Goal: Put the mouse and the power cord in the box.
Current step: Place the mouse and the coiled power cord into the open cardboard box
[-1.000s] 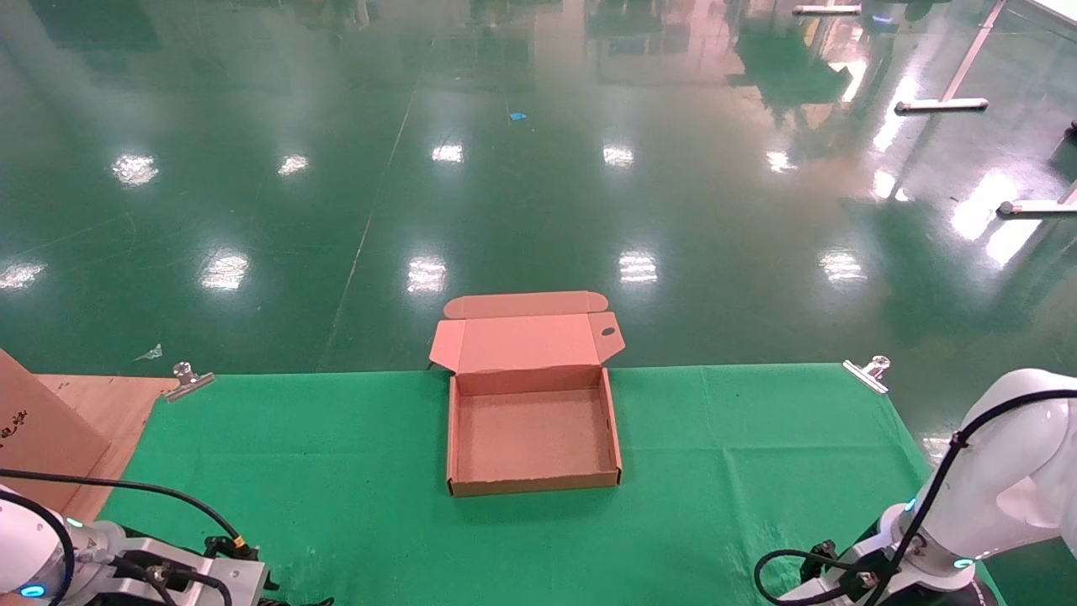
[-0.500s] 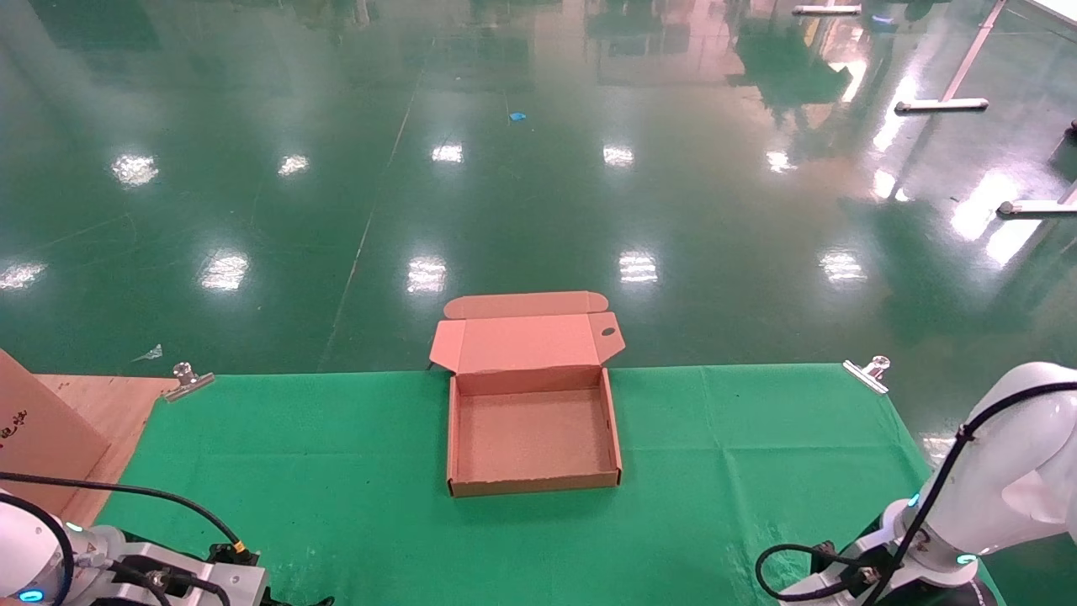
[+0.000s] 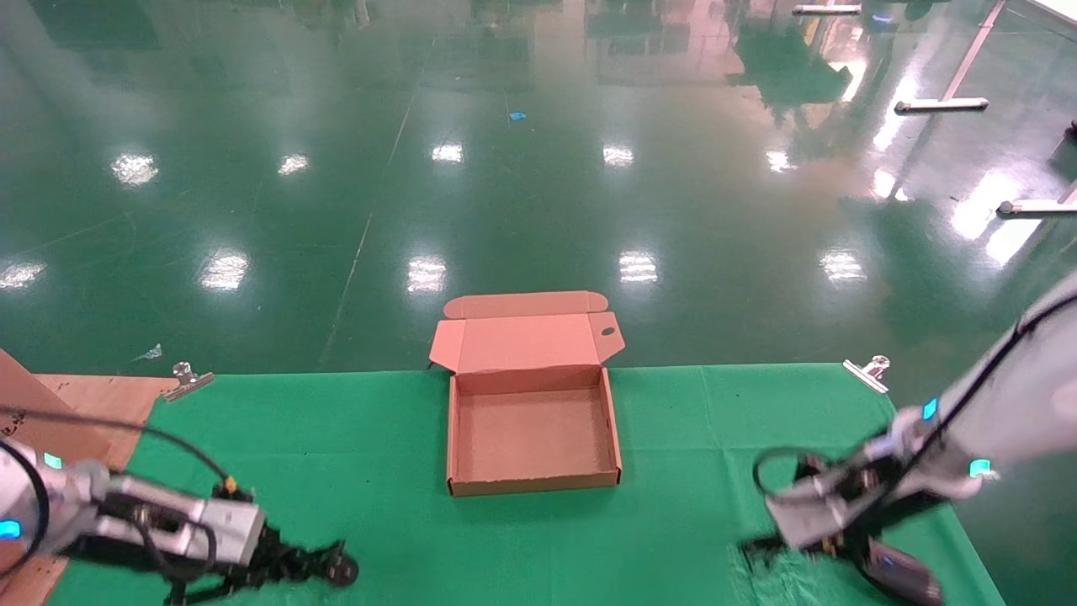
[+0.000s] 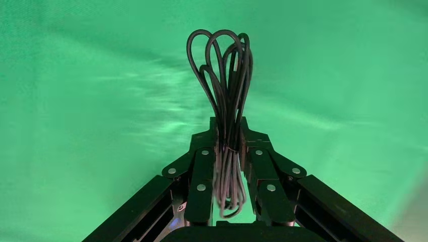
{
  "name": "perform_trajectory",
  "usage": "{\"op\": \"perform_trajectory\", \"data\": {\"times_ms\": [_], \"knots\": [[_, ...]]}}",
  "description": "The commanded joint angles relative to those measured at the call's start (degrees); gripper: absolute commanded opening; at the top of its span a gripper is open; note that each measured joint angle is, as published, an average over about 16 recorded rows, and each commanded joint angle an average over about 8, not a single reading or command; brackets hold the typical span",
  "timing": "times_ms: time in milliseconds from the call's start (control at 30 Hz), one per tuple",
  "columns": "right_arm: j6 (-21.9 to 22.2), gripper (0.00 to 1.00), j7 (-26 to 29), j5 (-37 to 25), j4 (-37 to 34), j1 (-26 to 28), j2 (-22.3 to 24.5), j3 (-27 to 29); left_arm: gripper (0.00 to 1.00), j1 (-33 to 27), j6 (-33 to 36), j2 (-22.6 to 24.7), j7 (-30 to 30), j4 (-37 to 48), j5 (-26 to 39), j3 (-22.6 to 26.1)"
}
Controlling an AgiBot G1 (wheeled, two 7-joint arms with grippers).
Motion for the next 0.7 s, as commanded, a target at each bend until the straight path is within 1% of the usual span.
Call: {"op": "perform_trajectory", "data": {"times_ms": [33, 267, 400, 567, 700], "knots": [[-0.98, 0.00, -0.19, 0.63, 0.51, 2.23, 0.19, 0.45, 0.00, -1.57, 0.84, 0.02, -0.09, -0.45, 0.02, 0.01], [-2.83, 0.00, 1.49, 2.35, 2.42, 10.21, -1.58, 1.75, 0.00, -8.61, 2.82, 1.94, -1.47, -2.48, -0.51, -0.43], [-2.74, 0.00, 2.62, 3.27, 3.35, 13.78, -3.54, 2.46, 0.00, -13.24, 4.34, 3.74, -2.46, -3.49, -1.53, -1.16], [-0.34, 0.00, 4.26, 4.40, 5.52, 15.87, -5.81, 3.13, 0.00, -18.06, 4.93, 6.44, -3.01, -4.04, -3.01, -2.23], [4.45, 0.00, 6.12, 6.13, 8.58, 15.29, -6.46, 3.91, 0.00, -20.04, 3.74, 8.81, -2.47, -3.66, -3.53, -2.63]]}}
